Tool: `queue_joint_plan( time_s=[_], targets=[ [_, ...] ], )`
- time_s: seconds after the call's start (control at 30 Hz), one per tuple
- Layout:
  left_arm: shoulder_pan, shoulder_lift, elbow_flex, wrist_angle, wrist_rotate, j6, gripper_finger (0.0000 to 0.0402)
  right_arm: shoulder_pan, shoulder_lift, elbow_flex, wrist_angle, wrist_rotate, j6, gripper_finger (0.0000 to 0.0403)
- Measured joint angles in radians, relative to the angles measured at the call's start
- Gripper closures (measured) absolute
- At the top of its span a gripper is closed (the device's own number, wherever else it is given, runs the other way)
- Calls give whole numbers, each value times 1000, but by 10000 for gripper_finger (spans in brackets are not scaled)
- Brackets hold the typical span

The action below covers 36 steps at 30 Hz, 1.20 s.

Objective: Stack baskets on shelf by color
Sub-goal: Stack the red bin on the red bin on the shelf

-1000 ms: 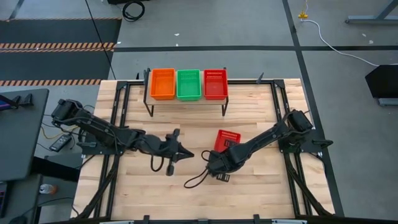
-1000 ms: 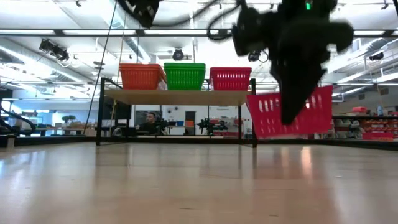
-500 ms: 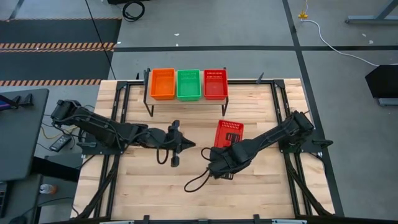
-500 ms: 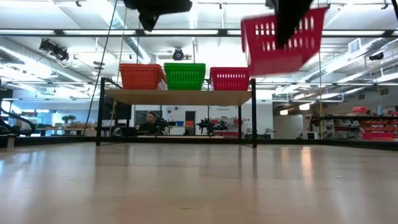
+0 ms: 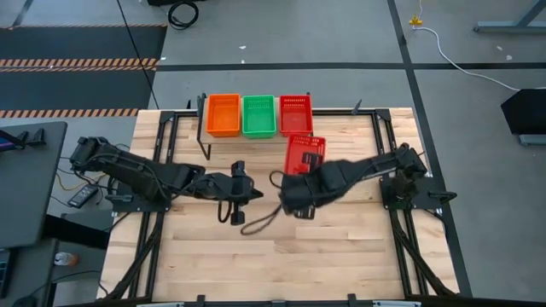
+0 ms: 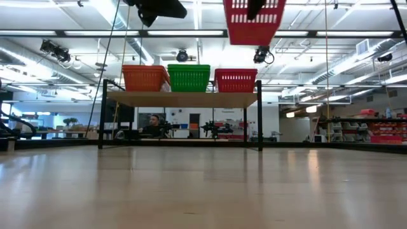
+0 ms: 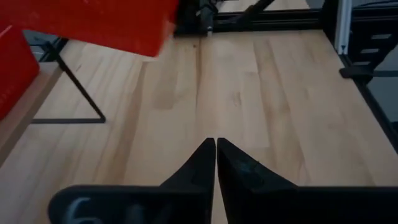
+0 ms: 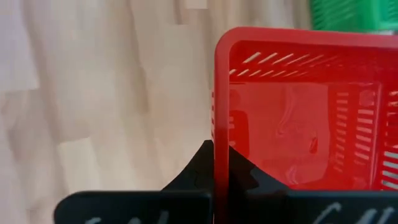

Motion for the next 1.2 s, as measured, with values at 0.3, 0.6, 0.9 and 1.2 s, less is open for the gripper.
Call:
queue_joint_plan(
  time_s=[0.3, 0.6, 0.9, 1.2],
  targets=[
    [4, 0, 0, -54, 0, 40, 388, -170, 1, 15, -1, 2, -297, 395],
    [28, -13, -1, -62, -8, 102, 389, -345, -17, 15, 41, -5, -516, 394],
    [87, -57, -1, -23, -11, 132, 387, -474, -27, 15, 166, -99, -679, 394],
    [104, -92, -2, -17, -16, 204, 387, -568, -27, 15, 199, -212, -705, 394]
  ],
)
